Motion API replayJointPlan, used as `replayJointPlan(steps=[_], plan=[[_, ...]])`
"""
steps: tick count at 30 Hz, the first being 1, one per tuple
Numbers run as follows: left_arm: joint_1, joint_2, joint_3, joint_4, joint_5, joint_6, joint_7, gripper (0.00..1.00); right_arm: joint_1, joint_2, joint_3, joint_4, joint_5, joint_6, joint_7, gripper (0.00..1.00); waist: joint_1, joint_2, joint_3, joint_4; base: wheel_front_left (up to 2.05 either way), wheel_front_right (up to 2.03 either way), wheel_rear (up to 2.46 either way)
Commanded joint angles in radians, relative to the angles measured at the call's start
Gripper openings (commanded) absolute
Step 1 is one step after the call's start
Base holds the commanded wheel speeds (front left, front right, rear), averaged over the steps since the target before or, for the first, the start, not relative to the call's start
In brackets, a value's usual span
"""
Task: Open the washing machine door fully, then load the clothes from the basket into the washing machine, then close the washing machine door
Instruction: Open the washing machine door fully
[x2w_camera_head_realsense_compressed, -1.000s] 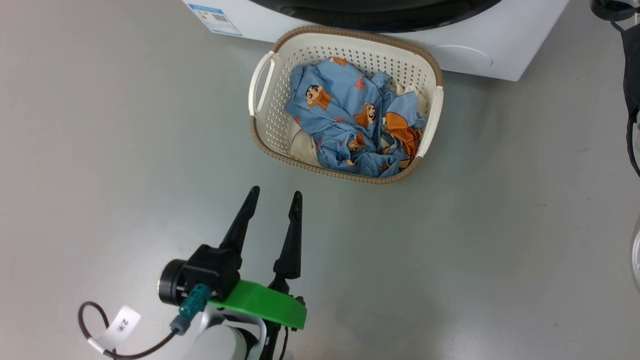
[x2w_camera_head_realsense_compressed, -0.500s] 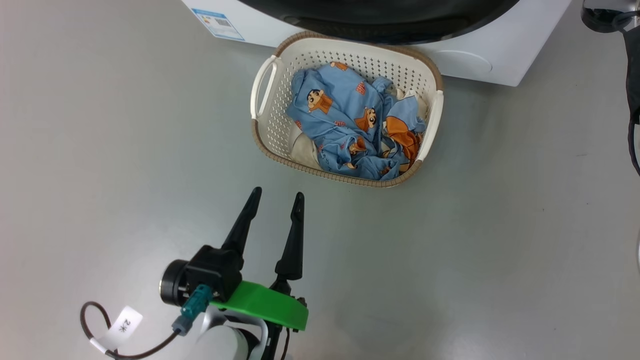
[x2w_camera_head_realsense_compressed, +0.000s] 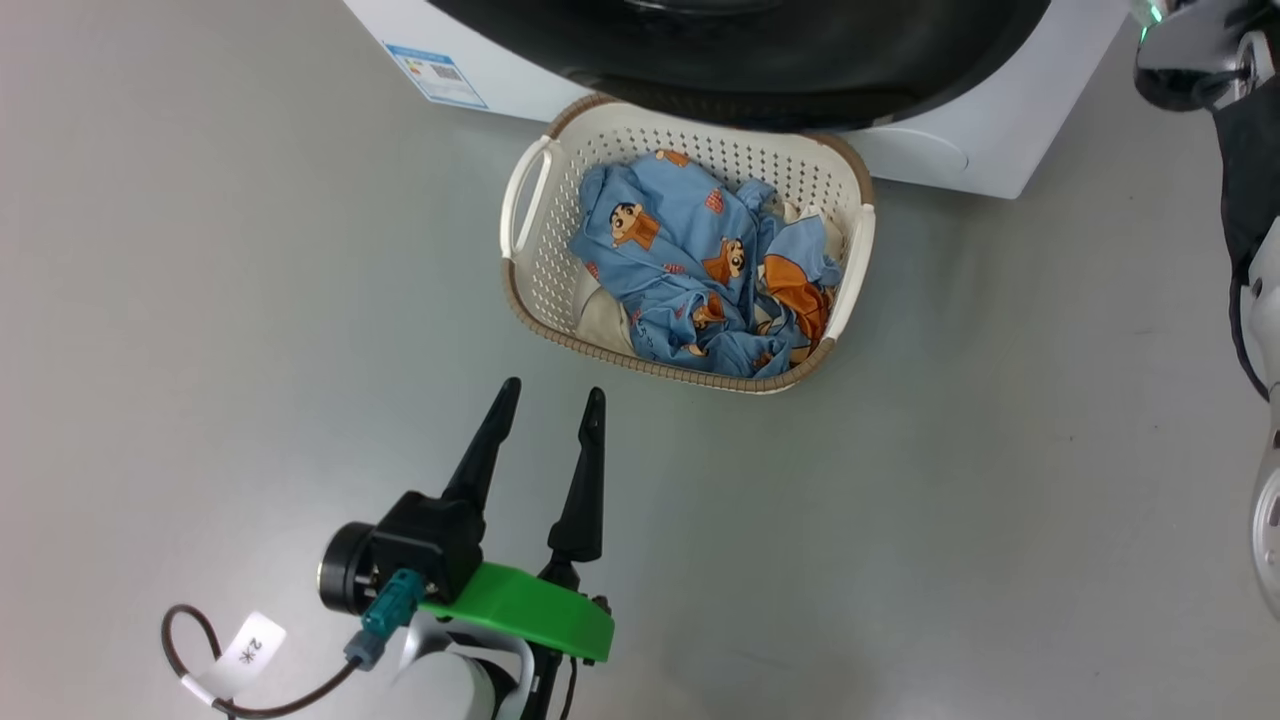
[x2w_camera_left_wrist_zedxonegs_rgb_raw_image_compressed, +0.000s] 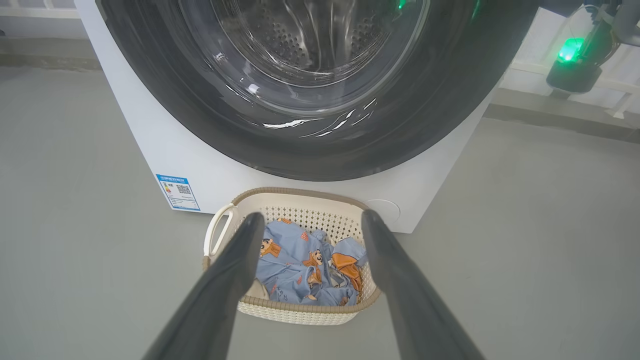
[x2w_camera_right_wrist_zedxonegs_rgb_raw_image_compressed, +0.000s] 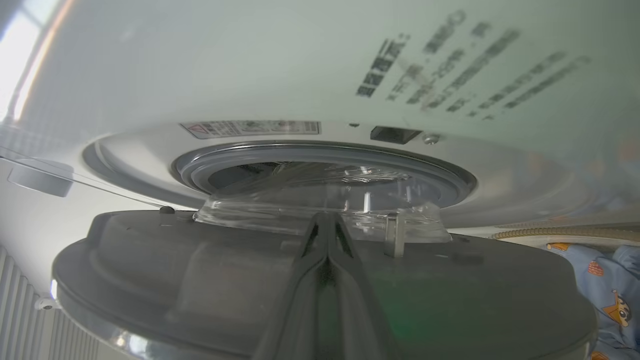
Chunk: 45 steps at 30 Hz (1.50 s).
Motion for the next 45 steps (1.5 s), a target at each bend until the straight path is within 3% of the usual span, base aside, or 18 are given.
replayJointPlan(steps=[1, 25, 45], plan=[[-0.002, 0.017, 0.033, -0.014, 0.002, 0.003, -0.006, 1.0, 0.02, 0.052, 0.02, -0.026, 0.009, 0.002, 0.023, 0.0, 0.0, 0.0, -0.011, 0.001, 0.0, 0.0, 0.0], [0.061, 0.017, 0.063, 0.022, 0.046, -0.015, -0.006, 1.0, 0.26, 0.116, 0.041, -0.069, 0.07, 0.002, 0.085, 0.0, 0.0, 0.0, -0.162, -0.025, 0.0, 0.0, 0.0], [0.126, 0.017, 0.095, 0.05, 0.089, -0.04, -0.006, 1.0, 0.455, 0.157, 0.135, -0.114, 0.176, 0.002, 0.133, 0.0, 0.0, 0.0, -0.286, -0.024, 0.0, 0.0, 0.0]])
